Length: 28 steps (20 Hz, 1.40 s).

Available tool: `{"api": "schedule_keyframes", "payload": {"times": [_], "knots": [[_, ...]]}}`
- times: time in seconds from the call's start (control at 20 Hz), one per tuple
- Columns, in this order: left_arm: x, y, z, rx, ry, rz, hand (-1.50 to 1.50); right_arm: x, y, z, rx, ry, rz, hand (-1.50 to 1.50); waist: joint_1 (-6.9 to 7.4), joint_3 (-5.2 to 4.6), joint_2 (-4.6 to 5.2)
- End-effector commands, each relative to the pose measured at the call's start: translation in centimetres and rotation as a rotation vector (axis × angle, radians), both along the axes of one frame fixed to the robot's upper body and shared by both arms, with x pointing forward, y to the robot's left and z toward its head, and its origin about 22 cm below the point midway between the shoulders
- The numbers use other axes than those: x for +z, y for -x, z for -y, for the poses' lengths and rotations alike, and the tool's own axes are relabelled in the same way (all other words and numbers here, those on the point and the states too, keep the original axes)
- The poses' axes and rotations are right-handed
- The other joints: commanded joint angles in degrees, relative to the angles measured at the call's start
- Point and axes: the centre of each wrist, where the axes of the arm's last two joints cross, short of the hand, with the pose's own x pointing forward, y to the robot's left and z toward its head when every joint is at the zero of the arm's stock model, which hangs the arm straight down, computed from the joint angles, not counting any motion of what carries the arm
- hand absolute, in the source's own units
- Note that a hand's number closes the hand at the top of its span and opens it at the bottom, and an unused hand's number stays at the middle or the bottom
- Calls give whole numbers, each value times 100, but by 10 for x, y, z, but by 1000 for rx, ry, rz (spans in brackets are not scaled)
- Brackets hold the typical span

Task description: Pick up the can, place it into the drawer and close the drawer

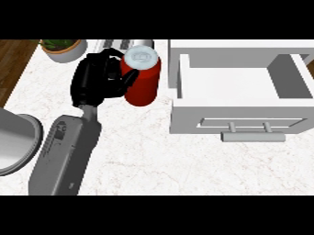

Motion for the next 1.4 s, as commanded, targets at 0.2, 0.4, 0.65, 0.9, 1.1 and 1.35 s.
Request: {"api": "schedule_keyframes", "payload": {"times": [0.2, 0.4, 0.65, 0.9, 1.1, 1.35], "knots": [[78, -12, 37, -8, -15, 13, 150, -6, 1, 9, 1, -7, -5, -150, -64, -1, 21], [87, -7, 67, -28, -32, 25, 150, -8, -3, -3, 5, -22, 13, -150, -84, -1, 20], [103, -32, 95, -21, -38, 40, 150, -13, -19, -3, 10, -18, 16, -150, -132, -1, 48], [95, -36, 107, -8, -63, 28, 150, 7, -9, -16, 44, -9, 6, -150, -144, -4, 43], [114, -44, 127, -17, -64, 31, 150, -4, -29, -12, 9, -3, 8, -150, -121, -3, 52], [114, -44, 148, 0, -79, 21, 150, 3, -27, -7, 47, -3, 24, -150, -211, -1, 58]]}}
